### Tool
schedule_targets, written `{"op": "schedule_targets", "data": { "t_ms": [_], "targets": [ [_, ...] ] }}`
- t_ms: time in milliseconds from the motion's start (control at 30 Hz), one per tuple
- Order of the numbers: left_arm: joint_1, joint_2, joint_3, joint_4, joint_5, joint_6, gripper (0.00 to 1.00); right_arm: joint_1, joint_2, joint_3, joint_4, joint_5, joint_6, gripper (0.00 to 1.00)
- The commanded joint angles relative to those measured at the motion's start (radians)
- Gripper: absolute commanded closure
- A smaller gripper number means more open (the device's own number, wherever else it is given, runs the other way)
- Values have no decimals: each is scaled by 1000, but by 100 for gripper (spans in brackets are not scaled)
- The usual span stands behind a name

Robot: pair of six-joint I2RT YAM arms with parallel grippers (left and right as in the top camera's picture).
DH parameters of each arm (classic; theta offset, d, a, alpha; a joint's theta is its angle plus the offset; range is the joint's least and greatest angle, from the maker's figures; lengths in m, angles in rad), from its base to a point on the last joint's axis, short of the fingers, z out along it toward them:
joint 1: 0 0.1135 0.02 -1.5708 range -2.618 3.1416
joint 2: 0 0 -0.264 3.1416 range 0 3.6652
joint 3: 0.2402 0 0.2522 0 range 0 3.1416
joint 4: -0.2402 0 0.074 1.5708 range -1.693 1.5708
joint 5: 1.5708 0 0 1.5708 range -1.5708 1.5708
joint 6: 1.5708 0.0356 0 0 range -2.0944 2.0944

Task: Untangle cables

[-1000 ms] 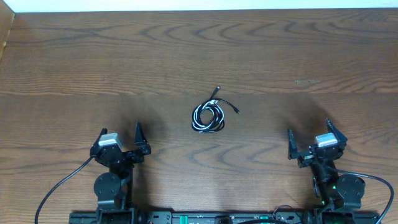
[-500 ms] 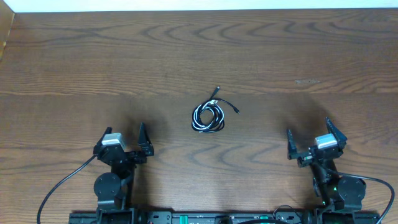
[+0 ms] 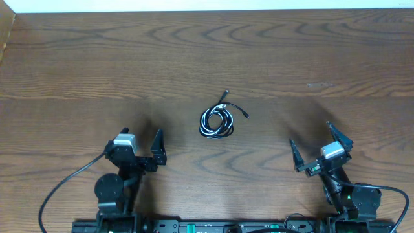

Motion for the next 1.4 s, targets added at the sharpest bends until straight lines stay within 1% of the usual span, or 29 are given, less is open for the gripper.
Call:
{"op": "schedule_targets", "data": {
  "t_ms": [0,233,433,600,767,867,967,1167,1267,1367],
  "targets": [
    [5,83,83,4,39,18,2,3,-5,18,-2,-38,5,1],
    [5,283,197,3,42,18,2,3,-5,27,-9,-43,16,1],
    [5,406,272,-9,42,19,2,3,-5,27,-13,-50,23,1],
    [5,477,343,-82,42,64,2,3,10,46,-18,-77,23,1],
    [5,521,416,-164,42,91,2,3,66,93,-39,-82,22,1],
    [5,544,467,-220,42,101,2,3,134,137,-46,-87,22,1],
    [5,569,517,-274,91,158,2,3,223,192,-50,-88,18,1],
    [5,640,632,-381,110,174,2,3,456,340,-67,-113,18,1],
    [-7,686,709,-461,113,218,2,3,577,440,-126,-117,18,1],
    [-29,735,789,-535,112,267,2,2,703,569,-238,-117,-5,1]
  ]
}}
